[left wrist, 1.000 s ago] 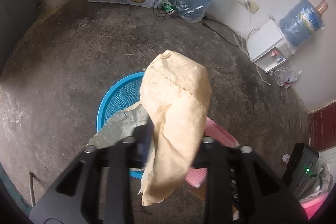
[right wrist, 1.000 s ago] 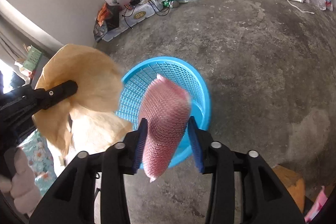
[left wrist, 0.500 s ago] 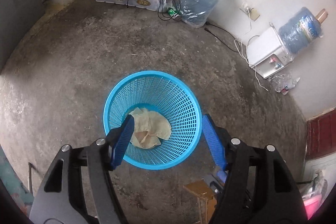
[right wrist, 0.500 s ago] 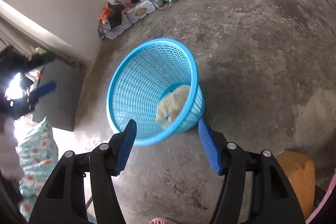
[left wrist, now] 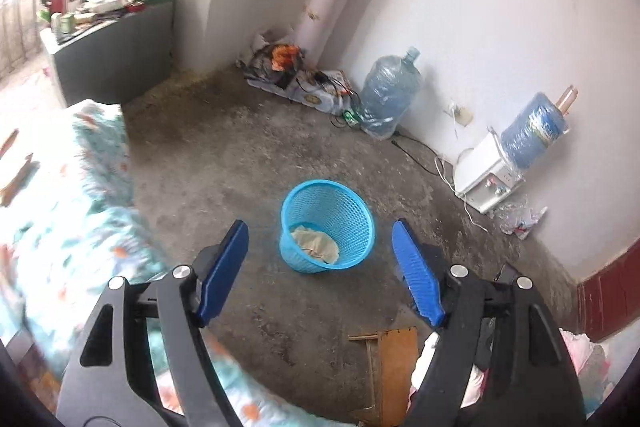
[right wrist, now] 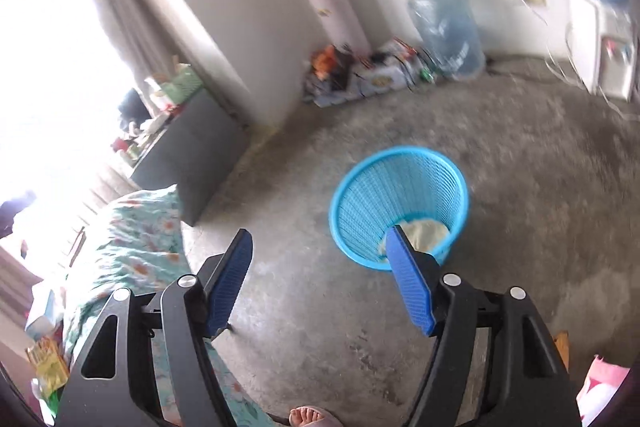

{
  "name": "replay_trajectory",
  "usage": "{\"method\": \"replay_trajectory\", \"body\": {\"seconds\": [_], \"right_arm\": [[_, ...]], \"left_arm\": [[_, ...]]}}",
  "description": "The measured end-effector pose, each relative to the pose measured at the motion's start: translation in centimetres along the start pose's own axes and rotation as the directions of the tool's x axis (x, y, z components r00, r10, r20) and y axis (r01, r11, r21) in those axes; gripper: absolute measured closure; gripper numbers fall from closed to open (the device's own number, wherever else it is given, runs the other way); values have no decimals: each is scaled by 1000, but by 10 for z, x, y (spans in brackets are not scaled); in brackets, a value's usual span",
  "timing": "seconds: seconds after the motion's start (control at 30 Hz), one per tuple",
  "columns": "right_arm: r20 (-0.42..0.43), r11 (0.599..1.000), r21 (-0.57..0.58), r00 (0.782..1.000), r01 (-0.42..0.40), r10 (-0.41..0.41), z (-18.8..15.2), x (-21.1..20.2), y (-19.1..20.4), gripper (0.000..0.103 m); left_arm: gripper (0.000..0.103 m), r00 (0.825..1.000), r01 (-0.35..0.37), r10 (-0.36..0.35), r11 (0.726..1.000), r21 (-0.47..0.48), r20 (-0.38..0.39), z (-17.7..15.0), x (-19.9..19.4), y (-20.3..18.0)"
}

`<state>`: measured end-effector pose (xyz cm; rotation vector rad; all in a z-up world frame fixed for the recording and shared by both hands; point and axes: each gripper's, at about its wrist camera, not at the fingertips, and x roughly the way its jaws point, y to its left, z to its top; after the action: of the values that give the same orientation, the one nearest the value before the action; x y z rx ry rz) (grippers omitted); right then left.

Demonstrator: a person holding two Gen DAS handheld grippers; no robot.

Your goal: Collect trash

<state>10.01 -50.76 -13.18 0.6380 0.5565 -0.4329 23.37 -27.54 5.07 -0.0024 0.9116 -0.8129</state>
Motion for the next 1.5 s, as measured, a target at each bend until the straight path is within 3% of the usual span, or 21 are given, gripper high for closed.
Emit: {"method": "replay_trajectory", "body": {"seconds": [0.1, 0.2, 0.3, 0.4, 0.53, 0.67, 0.77, 0.9, 1.03, 1.13, 1.23, 1.37, 1.47, 1.5], "right_arm": [[56, 994, -109, 998, -25, 31, -5, -24, 40, 24], [115, 977, -204, 990, -62, 87, -11, -50, 79, 16], [150, 949, -288, 972, -130, 179, -22, -80, 118, 8], [143, 913, -365, 958, -181, 247, -40, -105, 155, 7], [30, 844, -455, 942, -285, 335, -70, -122, 204, 7], [-166, 752, -495, 897, -435, 409, -110, -134, 244, 7], [-319, 684, -478, 834, -552, 450, -135, -136, 270, 7], [-444, 582, -471, 749, -662, 492, -168, -148, 311, 9], [-543, 488, -489, 690, -724, 480, -196, -151, 354, 22], [-605, 434, -506, 665, -746, 438, -220, -147, 381, 36], [-653, 412, -511, 652, -754, 385, -242, -136, 399, 48], [-712, 435, -488, 634, -757, 303, -263, -117, 407, 59], [-759, 432, -466, 599, -772, 253, -279, -112, 406, 60], [-764, 426, -470, 598, -773, 241, -283, -113, 407, 60]], "left_arm": [[28, 991, -79, 83, 996, -44, 101, -40, -75, 18], [24, 971, -144, 161, 984, -108, 177, -86, -135, 35], [23, 942, -208, 246, 962, -178, 227, -127, -187, 57], [23, 908, -250, 315, 936, -246, 275, -171, -236, 81], [21, 873, -286, 395, 891, -353, 288, -227, -286, 114], [21, 842, -312, 462, 838, -449, 278, -279, -321, 148], [21, 843, -302, 478, 800, -518, 248, -308, -335, 173], [21, 843, -284, 487, 762, -582, 226, -336, -339, 199], [22, 869, -192, 430, 749, -634, 244, -355, -338, 218], [22, 887, -134, 383, 748, -650, 259, -361, -329, 227], [22, 902, -74, 335, 743, -665, 274, -366, -320, 236], [22, 919, 23, 264, 704, -709, 292, -373, -306, 253], [23, 922, 73, 234, 678, -732, 308, -377, -301, 263], [23, 922, 79, 231, 675, -734, 312, -378, -301, 265]]}}
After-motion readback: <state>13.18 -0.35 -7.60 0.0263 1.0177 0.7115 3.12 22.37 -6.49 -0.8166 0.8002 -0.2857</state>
